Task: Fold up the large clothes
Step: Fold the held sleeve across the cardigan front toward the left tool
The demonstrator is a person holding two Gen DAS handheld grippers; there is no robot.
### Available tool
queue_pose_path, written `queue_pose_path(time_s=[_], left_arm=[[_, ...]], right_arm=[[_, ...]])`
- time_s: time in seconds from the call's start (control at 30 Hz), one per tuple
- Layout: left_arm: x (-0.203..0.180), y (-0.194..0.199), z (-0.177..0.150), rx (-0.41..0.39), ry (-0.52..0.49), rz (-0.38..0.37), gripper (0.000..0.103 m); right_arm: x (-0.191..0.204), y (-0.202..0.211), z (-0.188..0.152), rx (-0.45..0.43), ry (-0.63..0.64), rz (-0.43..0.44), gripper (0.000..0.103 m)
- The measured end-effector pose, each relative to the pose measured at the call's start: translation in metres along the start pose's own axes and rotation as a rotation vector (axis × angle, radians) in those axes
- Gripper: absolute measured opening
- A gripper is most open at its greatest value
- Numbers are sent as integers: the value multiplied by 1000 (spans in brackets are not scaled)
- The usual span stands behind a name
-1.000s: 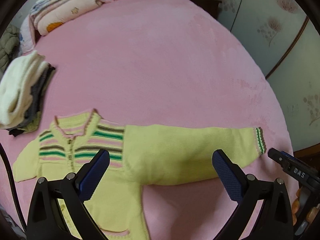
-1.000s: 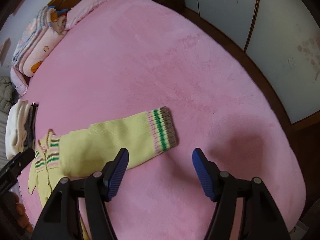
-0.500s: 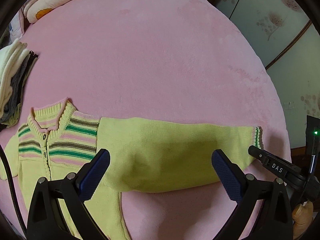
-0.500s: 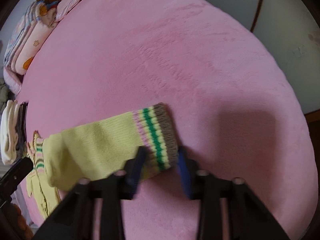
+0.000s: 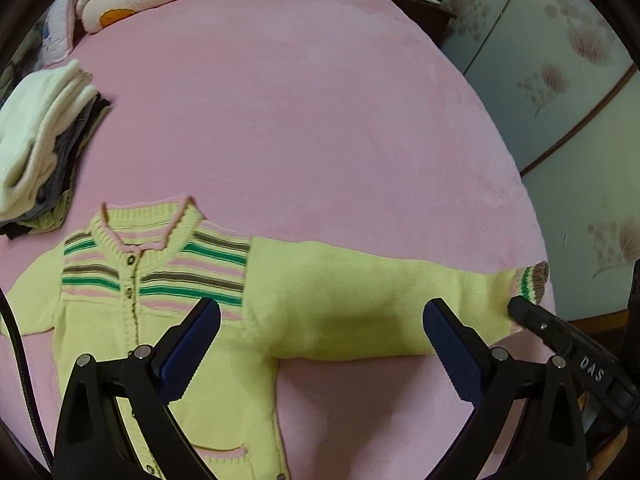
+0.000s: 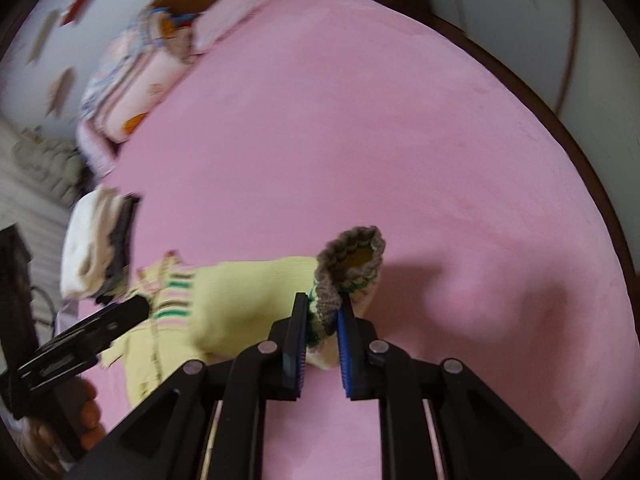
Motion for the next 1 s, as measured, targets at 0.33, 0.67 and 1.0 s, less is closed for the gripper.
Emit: queue_pose_path(time_s=[0.33, 0.67, 1.0], left_arm=[[49, 40, -4, -70, -29, -13, 101], [140, 47, -13, -80, 5, 31, 101], [192, 16, -27, -33, 54, 26, 101]], right_arm=[[90, -26, -22, 29, 162, 56, 13], [166, -102, -49, 90, 229, 66, 13], [186, -169, -67, 153, 210, 30, 33]])
Point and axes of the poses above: each gripper's, at about its wrist camera, not at the fingertips, and y roughly against the way its jaws point, x to its left, z to its top, the point moved 3 cm from there along -y, roughly the way its jaws point
